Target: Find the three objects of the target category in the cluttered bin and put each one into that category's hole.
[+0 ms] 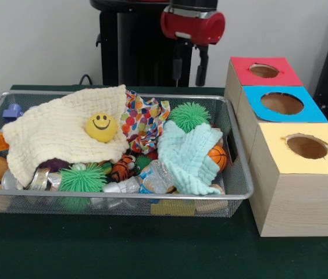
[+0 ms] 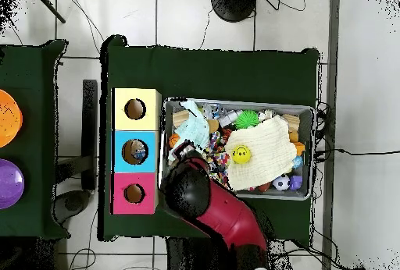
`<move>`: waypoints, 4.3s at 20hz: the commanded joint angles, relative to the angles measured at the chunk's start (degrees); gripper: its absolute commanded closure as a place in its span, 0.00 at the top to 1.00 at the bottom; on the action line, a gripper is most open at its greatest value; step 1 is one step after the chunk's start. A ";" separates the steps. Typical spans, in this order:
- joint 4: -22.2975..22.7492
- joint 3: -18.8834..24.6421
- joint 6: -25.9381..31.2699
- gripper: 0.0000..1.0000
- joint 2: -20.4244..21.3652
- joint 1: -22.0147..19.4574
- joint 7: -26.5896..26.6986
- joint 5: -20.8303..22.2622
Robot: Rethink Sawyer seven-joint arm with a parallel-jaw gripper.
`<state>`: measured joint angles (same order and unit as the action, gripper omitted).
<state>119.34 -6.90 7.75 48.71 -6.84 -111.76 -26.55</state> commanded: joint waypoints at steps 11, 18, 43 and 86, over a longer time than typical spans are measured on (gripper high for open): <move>2.06 10.66 -5.56 1.00 -9.49 -9.85 -17.45 -4.06; -1.70 2.26 -1.03 1.00 -11.19 -1.71 -19.84 -10.63; -0.62 5.56 -5.20 1.00 -6.33 -2.23 -17.78 -11.07; -7.80 19.57 -17.61 1.00 -17.28 -14.05 -13.18 4.35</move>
<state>116.92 12.38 -12.82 28.38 -25.18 -114.94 -17.85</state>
